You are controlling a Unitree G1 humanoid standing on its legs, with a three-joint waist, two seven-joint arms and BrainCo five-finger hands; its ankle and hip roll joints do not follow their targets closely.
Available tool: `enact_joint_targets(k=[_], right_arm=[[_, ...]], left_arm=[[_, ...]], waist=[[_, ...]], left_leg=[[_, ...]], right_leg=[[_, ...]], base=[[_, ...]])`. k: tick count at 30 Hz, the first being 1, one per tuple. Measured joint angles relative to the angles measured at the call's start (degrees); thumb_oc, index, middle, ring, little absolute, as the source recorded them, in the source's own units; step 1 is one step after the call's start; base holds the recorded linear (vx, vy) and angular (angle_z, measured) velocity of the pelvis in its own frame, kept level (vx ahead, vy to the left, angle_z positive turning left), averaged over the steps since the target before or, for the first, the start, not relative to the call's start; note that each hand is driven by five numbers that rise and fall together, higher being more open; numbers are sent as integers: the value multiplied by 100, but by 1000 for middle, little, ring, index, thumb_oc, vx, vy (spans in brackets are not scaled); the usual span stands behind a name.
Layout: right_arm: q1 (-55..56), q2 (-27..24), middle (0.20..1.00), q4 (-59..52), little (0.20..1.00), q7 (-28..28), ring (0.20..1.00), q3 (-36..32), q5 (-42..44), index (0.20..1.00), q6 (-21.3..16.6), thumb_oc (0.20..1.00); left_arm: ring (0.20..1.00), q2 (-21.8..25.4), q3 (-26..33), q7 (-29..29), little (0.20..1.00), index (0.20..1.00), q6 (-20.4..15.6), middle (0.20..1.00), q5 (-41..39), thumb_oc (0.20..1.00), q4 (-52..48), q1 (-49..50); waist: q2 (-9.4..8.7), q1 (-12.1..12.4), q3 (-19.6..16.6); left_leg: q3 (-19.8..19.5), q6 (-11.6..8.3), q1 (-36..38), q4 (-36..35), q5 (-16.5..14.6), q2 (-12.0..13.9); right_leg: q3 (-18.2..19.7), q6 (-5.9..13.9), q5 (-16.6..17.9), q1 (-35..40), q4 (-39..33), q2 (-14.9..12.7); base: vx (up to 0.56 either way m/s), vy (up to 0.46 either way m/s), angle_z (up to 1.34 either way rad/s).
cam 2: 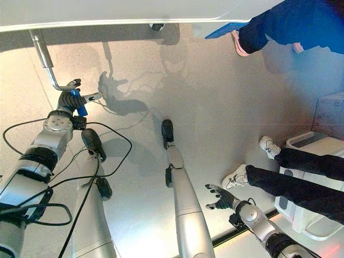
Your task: Raise the hospital bed
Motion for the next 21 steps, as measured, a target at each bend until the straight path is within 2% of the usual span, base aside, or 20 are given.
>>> enact_joint_targets(k=[6,8,14,21], right_arm=[[-12,-99,1000,-16,1000,-38,1000,28,0,1000,2,1000],[-12,-126,1000,-82,1000,-53,1000,61,1,1000,18,1000],[-54,-126,1000,-84,1000,-101,1000,50,1,1000,20,1000],[-81,-133,1000,-84,1000,-106,1000,44,0,1000,27,1000]], left_arm=[[1000,-95,-3,-19,1000,1000,102,1000,16,1000,83,206],[1000,-272,235,-62,1000,1000,128,1000,200,1000,238,308],[1000,-551,359,-157,1000,1000,240,1000,448,1000,453,1058],[1000,-834,426,-222,1000,1000,285,1000,463,1000,460,1366]], waist=[[0,101,0],[0,71,0],[0,131,0],[0,150,0]], left_leg=[[-39,-47,125,-159,93,-9],[-41,-71,277,-349,182,-32],[-95,-170,484,-769,397,-7],[-111,-192,496,-839,432,-2]], right_leg=[[-59,-49,-78,3,144,-6],[-86,-69,-91,60,151,-36],[-224,-143,-223,54,264,-20],[-265,-183,-266,-4,349,-23]], base=[[-27,-40,5],[-23,-33,6],[-18,-17,5],[-11,-9,0]])
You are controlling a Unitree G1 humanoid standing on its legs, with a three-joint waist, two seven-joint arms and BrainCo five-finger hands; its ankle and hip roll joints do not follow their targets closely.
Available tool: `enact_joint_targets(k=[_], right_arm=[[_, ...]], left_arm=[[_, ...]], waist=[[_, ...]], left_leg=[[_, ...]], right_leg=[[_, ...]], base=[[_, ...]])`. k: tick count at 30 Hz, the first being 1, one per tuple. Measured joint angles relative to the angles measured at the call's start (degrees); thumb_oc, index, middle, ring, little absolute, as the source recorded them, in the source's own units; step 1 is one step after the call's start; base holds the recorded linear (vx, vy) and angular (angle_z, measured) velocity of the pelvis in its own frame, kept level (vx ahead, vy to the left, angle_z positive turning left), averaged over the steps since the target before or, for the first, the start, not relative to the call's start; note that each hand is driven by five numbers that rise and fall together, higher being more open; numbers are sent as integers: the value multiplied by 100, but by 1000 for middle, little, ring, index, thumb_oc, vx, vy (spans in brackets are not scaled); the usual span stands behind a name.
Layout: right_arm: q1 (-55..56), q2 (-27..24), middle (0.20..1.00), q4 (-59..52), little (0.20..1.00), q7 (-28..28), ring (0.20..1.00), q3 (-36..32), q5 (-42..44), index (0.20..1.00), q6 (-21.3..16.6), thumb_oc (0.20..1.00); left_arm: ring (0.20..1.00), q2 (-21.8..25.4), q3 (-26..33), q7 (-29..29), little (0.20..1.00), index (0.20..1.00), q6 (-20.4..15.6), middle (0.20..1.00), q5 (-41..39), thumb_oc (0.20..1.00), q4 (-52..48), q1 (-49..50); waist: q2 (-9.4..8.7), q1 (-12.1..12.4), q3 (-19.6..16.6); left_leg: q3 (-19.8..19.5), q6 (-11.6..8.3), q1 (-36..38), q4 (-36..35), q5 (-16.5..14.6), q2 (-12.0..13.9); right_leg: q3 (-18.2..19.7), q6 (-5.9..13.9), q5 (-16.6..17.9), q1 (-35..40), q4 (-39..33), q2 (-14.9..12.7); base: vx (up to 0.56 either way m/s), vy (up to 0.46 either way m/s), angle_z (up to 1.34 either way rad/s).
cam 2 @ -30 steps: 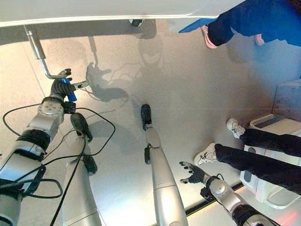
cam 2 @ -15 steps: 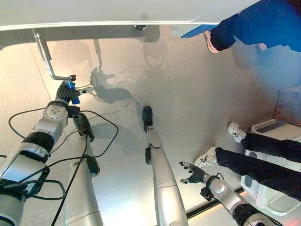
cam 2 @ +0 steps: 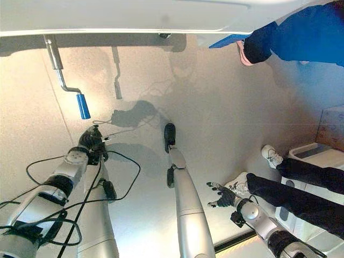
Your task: Raise the hospital bed
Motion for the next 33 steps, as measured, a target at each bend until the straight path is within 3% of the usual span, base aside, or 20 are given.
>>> enact_joint_targets(k=[6,13,20,25,29,32,33], right_arm=[[-34,-25,1000,-3,1000,-50,1000,6,-1,1000,81,1000],[-49,-4,1000,3,1000,-65,1000,9,-1,1000,91,1000],[-26,264,1000,637,1000,-92,1000,-81,-1,1000,101,1000],[17,571,1000,1459,1000,-114,1000,-178,1,1000,191,1000],[84,658,1000,1825,1000,-163,1000,-467,64,1000,194,1000],[83,1004,1000,2352,1000,-167,1000,-1017,268,1000,255,1000],[345,1023,1000,2317,1000,-159,1000,-1090,342,1000,228,1000]], left_arm=[[1000,-355,40,-20,1000,1000,62,1000,432,1000,61,248],[1000,-462,44,-73,1000,1000,104,1000,627,1000,203,580],[1000,-536,18,-188,1000,1000,101,1000,664,1000,137,1019],[1000,-567,-161,-280,1000,1000,59,1000,1202,1000,-35,1521],[1000,-547,-159,-334,1000,1000,39,1000,1703,1000,-66,2094],[1000,-746,210,-401,1000,1000,-16,1000,1783,1000,-20,2555],[1000,-826,232,-417,1000,1000,-82,1000,1781,1000,-25,2976]], waist=[[0,131,0],[0,140,0],[41,500,26],[366,896,85],[753,960,-57],[845,1039,48],[968,1086,-234]], left_leg=[[7,-47,208,-88,22,18],[-22,-98,497,-233,117,24],[-41,-123,1251,-496,203,24],[-130,-158,2320,-751,179,-64],[-190,-75,2815,-819,105,-183],[-195,-48,3553,-982,138,-217],[-202,-15,3881,-1109,40,-213]], right_leg=[[-15,-47,-90,35,191,-7],[-53,-112,-223,146,444,-7],[-180,-170,-332,762,549,-61],[-375,-138,-577,1800,566,-216],[-486,-50,-658,2434,435,-344],[-594,-13,-644,3222,251,-392],[-676,45,-707,3630,31,-400]], base=[[-5,-14,-1],[-7,-10,3],[-2,6,5],[27,86,19],[117,87,19],[143,24,14],[165,22,16]])
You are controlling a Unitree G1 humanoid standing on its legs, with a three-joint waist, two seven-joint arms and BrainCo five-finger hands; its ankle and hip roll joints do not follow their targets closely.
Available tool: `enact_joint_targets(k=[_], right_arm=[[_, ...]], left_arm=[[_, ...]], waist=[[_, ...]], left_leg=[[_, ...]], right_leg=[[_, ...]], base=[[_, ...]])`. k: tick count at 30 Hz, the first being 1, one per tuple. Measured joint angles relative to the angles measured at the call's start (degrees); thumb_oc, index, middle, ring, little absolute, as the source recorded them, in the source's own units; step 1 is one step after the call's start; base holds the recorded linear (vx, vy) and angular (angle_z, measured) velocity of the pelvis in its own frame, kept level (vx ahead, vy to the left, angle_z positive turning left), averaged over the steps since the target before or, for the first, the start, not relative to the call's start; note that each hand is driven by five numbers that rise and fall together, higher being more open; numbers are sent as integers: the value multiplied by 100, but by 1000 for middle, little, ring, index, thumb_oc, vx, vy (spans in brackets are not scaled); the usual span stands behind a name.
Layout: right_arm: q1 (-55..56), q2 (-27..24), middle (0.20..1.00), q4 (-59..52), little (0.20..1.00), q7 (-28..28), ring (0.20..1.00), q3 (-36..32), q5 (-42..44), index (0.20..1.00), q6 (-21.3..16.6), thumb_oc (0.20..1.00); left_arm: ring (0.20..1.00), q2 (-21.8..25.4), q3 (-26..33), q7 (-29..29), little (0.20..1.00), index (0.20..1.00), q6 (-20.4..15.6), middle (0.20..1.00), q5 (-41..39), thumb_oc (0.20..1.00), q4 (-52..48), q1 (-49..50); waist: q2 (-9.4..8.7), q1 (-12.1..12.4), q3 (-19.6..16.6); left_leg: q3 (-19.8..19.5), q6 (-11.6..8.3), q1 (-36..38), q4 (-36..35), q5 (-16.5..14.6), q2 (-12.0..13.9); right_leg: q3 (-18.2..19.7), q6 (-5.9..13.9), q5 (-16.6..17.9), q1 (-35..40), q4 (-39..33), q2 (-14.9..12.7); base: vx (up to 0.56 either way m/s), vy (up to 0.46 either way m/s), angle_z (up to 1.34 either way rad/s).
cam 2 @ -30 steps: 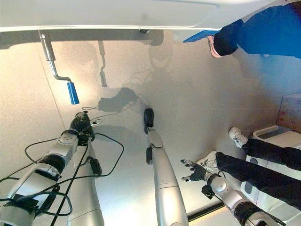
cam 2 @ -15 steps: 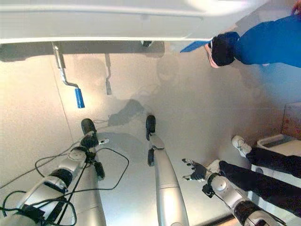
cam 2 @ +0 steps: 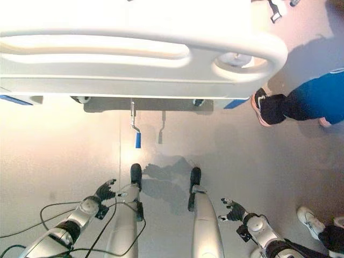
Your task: Raise the hospital bed
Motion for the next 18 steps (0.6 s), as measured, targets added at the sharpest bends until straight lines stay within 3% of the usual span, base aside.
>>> enact_joint_targets(k=[5,7,11,18], right_arm=[[456,167,1000,508,1000,2,1000,-539,281,1000,5,1000],[566,193,1000,671,1000,38,1000,-585,326,1000,10,1000],[723,439,1000,930,1000,61,1000,-907,406,1000,68,1000],[1312,776,1000,1087,1000,230,1000,-868,355,1000,202,1000]], left_arm=[[1000,-268,703,-56,1000,1000,-147,1000,-282,1000,223,911],[1000,-369,704,-114,1000,1000,-182,1000,-349,1000,372,1209],[1000,-573,848,-248,1000,1000,-200,1000,-353,1000,691,1563],[1000,-721,928,-259,1000,1000,-197,1000,-288,1000,887,2030]], waist=[[382,110,-666],[453,130,-934],[415,140,-1438],[240,134,-2551]], left_leg=[[-157,31,738,-249,-64,-19],[-199,34,971,-360,-68,-22],[-285,38,1354,-561,-89,21],[-202,-51,2025,-968,-156,125]], right_leg=[[-255,69,-6,1019,-528,32],[-344,94,4,1346,-737,48],[-427,96,66,1928,-1186,172],[-430,80,232,2837,-2139,357]], base=[[125,8,22],[88,6,20],[133,-5,16],[123,-13,2]])
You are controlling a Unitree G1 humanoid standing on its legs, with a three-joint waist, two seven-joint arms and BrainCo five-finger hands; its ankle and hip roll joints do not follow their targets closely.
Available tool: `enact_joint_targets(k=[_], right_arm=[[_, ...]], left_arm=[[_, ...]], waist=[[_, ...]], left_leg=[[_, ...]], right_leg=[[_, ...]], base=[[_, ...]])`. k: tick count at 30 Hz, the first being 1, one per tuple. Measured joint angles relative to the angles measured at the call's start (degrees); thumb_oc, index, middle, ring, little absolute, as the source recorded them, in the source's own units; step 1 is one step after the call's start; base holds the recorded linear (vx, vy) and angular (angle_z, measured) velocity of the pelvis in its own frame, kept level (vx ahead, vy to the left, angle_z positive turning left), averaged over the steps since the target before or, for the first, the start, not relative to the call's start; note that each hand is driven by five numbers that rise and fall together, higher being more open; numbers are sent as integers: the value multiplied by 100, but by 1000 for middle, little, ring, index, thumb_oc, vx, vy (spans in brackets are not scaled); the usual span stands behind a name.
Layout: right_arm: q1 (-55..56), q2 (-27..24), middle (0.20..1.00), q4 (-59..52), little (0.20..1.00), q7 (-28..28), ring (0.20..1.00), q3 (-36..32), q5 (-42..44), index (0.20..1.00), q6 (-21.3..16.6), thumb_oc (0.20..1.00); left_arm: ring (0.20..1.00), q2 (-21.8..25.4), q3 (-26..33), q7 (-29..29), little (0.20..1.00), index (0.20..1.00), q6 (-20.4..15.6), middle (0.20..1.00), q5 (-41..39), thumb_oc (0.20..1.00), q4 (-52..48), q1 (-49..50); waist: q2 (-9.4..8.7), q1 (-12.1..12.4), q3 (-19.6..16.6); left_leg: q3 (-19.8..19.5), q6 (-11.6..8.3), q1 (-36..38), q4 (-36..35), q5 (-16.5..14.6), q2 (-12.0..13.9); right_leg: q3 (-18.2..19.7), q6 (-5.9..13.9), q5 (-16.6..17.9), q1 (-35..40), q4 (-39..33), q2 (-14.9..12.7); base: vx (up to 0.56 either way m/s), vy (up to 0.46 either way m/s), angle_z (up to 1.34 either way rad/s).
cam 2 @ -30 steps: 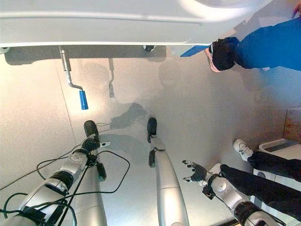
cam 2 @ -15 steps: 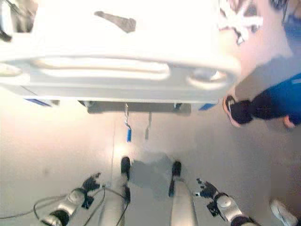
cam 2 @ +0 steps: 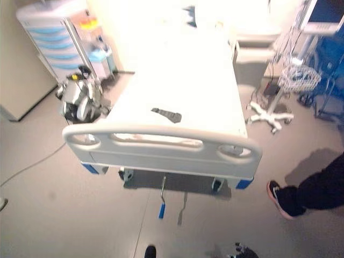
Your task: Raise the hospital bed
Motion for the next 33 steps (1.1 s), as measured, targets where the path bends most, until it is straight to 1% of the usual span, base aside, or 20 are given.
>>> enact_joint_targets(k=[3,8,12,33], right_arm=[[75,57,1000,18,1000,37,1000,6,-5,1000,47,1000],[121,59,1000,34,1000,59,1000,114,-49,1000,90,1000],[122,71,1000,18,1000,58,1000,138,-84,1000,108,1000],[143,117,1000,15,1000,50,1000,141,-221,1000,112,1000]], left_arm=[[1000,-82,-1,-3,1000,1000,-2,1000,61,1000,-20,5],[1000,-197,-110,-6,1000,1000,-13,1000,166,1000,-114,-20],[1000,-206,-125,3,1000,1000,-12,1000,248,1000,-133,-24],[1000,-208,-129,4,1000,1000,-12,1000,303,1000,-180,-23]], waist=[[-17,-6,-119],[-11,-5,-207],[-26,-7,-327],[-68,-18,-381]], left_leg=[[63,-58,85,0,-41,52],[117,-106,175,0,-82,113],[224,-101,237,-1,-125,129],[266,-102,337,-3,-139,137]], right_leg=[[7,-46,147,200,-325,92],[60,-86,130,253,-318,149],[154,-85,123,249,-324,147],[191,-86,122,325,-322,148]], base=[[37,-5,-11],[40,8,-7],[44,8,-14],[4,0,-1]])
